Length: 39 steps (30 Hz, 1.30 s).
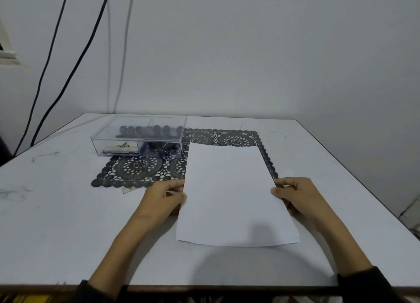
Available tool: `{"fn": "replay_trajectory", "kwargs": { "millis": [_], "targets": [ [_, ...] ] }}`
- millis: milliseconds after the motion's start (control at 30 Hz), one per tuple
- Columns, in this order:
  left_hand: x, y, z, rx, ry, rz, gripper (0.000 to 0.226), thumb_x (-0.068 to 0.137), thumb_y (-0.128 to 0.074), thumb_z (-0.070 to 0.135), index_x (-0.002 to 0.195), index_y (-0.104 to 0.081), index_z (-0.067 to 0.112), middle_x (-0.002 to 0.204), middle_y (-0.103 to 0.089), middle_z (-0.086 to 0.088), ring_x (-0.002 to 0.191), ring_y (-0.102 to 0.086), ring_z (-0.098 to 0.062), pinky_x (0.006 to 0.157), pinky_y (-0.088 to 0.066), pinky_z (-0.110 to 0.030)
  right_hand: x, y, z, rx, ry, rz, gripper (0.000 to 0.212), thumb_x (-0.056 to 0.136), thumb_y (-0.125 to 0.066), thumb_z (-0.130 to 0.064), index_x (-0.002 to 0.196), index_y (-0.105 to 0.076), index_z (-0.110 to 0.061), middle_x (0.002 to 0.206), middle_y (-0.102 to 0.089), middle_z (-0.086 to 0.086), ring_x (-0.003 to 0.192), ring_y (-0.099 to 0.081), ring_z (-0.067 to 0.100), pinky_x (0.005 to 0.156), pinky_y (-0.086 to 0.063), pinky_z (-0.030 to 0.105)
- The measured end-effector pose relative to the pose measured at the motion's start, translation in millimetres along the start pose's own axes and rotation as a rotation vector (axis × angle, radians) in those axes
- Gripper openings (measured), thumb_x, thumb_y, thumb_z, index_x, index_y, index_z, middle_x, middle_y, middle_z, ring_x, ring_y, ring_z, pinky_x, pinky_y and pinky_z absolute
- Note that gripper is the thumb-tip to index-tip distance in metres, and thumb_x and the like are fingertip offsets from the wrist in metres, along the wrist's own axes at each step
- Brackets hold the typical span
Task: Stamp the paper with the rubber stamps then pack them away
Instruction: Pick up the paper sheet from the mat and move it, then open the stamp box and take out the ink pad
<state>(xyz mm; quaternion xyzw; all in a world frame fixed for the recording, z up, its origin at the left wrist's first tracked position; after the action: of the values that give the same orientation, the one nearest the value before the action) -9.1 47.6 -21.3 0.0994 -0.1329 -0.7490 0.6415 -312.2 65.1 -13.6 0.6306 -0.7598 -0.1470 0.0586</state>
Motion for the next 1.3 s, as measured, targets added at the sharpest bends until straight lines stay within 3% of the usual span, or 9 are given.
{"fn": "replay_trajectory", "kwargs": {
  "millis": [233,333,467,633,800,967,1100,1200,1300],
  "targets": [
    [-1.8,1.4,-4.3,0.161,-0.012,0.029,0.035,0.069,-0.063,0.021,0.089,-0.064,-0.007,0.07,-0.058,-0.012,0.066,-0.053,-0.015,0.074,-0.052,-0.036,-3.7,5.7,6.5,-0.066,-0.002,0.029,0.011,0.084,-0.064,-0.003,0.089,-0.072,-0.009,0.053,-0.053,0.008,0.051,-0.042,0.026,0.043,-0.036,0.027],
    [2.5,10.2,-0.8,0.248,-0.015,0.057,0.01,0.084,-0.064,0.008,0.086,-0.071,0.002,0.064,-0.067,-0.01,0.054,-0.06,-0.016,0.064,-0.054,-0.032,-4.5,11.1,2.1,-0.246,-0.021,0.015,0.016,0.081,-0.07,-0.01,0.097,-0.068,-0.006,0.052,-0.059,0.009,0.038,-0.047,0.025,0.042,-0.041,0.024],
    [19.2,74.3,10.0,0.297,-0.034,0.265,0.019,0.085,-0.069,0.021,0.104,-0.072,0.02,0.076,-0.072,0.0,0.064,-0.067,-0.022,0.067,-0.057,-0.037,-2.8,23.3,-36.4,-0.641,0.025,0.074,0.046,0.079,-0.073,-0.037,0.12,-0.059,-0.02,0.079,-0.068,0.003,0.051,-0.065,0.022,0.051,-0.051,0.028],
    [37.5,169.6,2.3,0.046,-0.092,0.556,0.013,0.087,-0.063,0.016,0.098,-0.07,0.018,0.101,-0.07,-0.006,0.088,-0.061,-0.018,0.068,-0.049,-0.029,4.7,-34.2,-122.2,-0.192,0.268,-0.145,0.053,0.082,-0.071,-0.038,0.13,-0.05,-0.033,0.107,-0.059,0.004,0.094,-0.064,0.018,0.077,-0.059,0.036],
    [56.2,224.3,-32.8,-0.159,-0.121,0.8,0.021,0.089,-0.059,0.013,0.108,-0.063,0.021,0.123,-0.061,-0.006,0.101,-0.054,-0.013,0.088,-0.047,-0.037,62.0,-138.5,-140.6,0.306,0.096,-0.418,0.053,0.082,-0.068,-0.041,0.13,-0.049,-0.026,0.131,-0.051,0.011,0.102,-0.056,0.023,0.098,-0.049,0.041],
    [85.3,234.0,-42.8,-0.143,-0.143,0.649,0.027,0.091,-0.06,0.033,0.118,-0.059,0.034,0.136,-0.05,0.0,0.123,-0.047,-0.016,0.104,-0.039,-0.04,102.9,-214.4,-128.7,0.201,0.191,-0.308,0.072,0.089,-0.06,-0.043,0.149,-0.023,-0.033,0.155,-0.026,0.002,0.138,-0.031,0.024,0.108,-0.028,0.04],
    [104.9,232.5,-45.6,-0.192,-0.147,0.519,0.04,0.094,-0.056,0.032,0.133,-0.052,0.028,0.139,-0.048,0.004,0.126,-0.045,-0.012,0.108,-0.036,-0.038,120.7,-245.2,-119.5,0.152,0.243,-0.219,0.075,0.089,-0.06,-0.043,0.151,-0.019,-0.033,0.158,-0.021,0.003,0.142,-0.026,0.023,0.108,-0.029,0.04],
    [116.0,227.2,-48.7,-0.201,-0.14,0.447,0.04,0.095,-0.054,0.017,0.135,-0.051,0.021,0.13,-0.053,0.003,0.099,-0.057,0.002,0.082,-0.046,-0.009,130.3,-255.7,-113.9,0.164,0.256,-0.178,0.072,0.089,-0.063,-0.037,0.149,-0.024,-0.034,0.156,-0.024,0.0,0.141,-0.027,0.021,0.106,-0.031,0.039],
    [129.5,209.1,-58.9,-0.478,-0.063,0.243,0.038,0.094,-0.054,0.008,0.13,-0.057,0.019,0.124,-0.062,-0.008,0.095,-0.069,-0.017,0.069,-0.055,-0.026,138.4,-259.6,-109.0,0.192,0.268,-0.108,0.067,0.087,-0.066,-0.027,0.146,-0.034,-0.034,0.152,-0.034,0.0,0.136,-0.036,0.02,0.101,-0.036,0.037]
  ]
}}
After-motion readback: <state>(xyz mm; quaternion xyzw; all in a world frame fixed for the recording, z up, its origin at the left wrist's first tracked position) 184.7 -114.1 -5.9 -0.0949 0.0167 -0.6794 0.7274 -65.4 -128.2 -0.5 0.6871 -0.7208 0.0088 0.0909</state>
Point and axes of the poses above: each hand's wrist, its own x-axis towards the middle knuckle, its own y-axis out of the back of the hand, z = x × y, the point moved 7 cm from there along x, towards the middle knuckle
